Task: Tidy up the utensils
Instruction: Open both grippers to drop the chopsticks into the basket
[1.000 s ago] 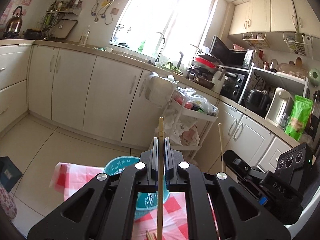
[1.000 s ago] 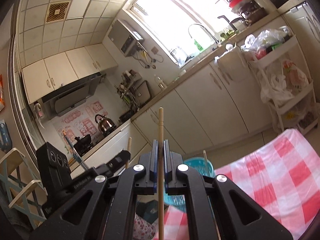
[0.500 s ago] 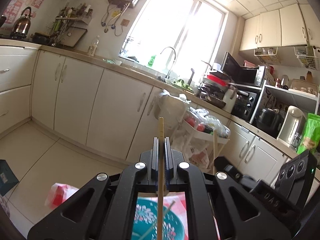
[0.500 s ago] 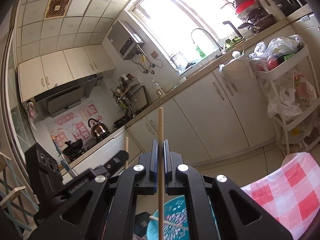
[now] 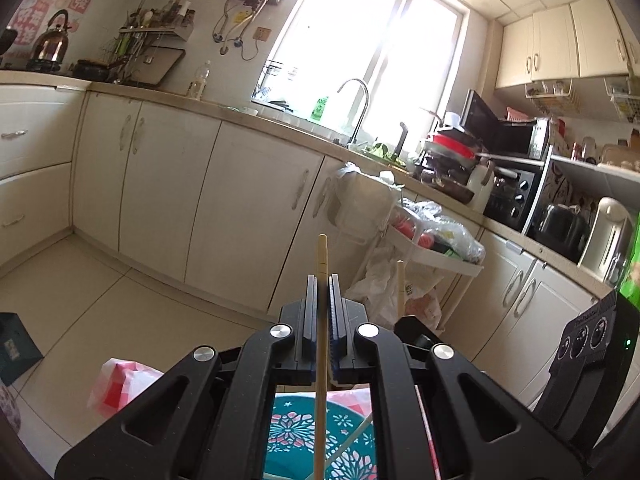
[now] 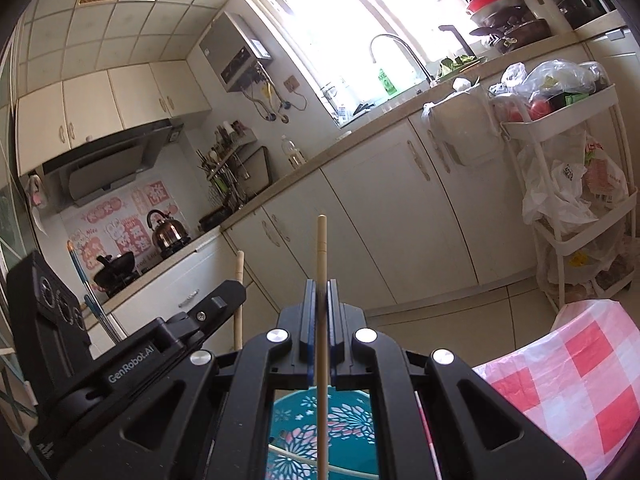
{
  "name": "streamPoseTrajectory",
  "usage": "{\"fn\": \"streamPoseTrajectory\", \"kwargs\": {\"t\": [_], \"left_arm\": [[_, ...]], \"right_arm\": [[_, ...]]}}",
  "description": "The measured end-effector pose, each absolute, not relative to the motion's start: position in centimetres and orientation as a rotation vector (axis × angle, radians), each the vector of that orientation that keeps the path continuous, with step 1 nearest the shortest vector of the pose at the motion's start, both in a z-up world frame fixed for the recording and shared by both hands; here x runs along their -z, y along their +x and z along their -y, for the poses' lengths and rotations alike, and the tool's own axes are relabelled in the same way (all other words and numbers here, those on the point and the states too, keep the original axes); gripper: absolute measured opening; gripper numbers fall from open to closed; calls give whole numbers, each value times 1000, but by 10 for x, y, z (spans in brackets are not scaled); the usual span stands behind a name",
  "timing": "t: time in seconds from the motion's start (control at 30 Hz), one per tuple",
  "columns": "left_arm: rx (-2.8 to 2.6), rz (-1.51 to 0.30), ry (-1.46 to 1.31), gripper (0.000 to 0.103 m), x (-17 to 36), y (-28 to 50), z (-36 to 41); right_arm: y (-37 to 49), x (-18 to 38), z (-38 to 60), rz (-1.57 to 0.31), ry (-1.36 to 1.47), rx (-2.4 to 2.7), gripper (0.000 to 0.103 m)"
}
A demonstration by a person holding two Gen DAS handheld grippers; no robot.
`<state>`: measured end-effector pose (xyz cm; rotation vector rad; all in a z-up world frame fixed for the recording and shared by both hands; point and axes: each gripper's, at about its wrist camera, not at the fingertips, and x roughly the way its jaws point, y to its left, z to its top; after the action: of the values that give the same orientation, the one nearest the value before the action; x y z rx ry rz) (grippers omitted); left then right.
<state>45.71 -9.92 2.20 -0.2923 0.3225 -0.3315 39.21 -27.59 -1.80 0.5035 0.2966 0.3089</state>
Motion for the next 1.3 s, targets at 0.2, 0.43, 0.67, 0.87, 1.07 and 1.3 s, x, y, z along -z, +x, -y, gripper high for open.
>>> {"fn": "streamPoseTrajectory", "kwargs": {"t": [0.2,0.43,0.67,0.87,1.07,1.3], "left_arm": [[310,-361,-249,5,-10,455,102],[286,-445,-197,5,10,441,98],[265,-478,-156,6,12,411,87],[236,-494,-118,16,8,369,74],[211,-494,-81,36,2,323,66],[235,-540,-59,57,8,283,64]], "right_arm": [[391,30,267,-333,456,-309,6],[367,36,264,-369,414,-306,17],[325,19,277,-357,426,-303,21],[277,11,285,-360,441,-302,26],[237,20,291,-415,447,-284,30],[209,69,284,-626,379,-224,32]]}}
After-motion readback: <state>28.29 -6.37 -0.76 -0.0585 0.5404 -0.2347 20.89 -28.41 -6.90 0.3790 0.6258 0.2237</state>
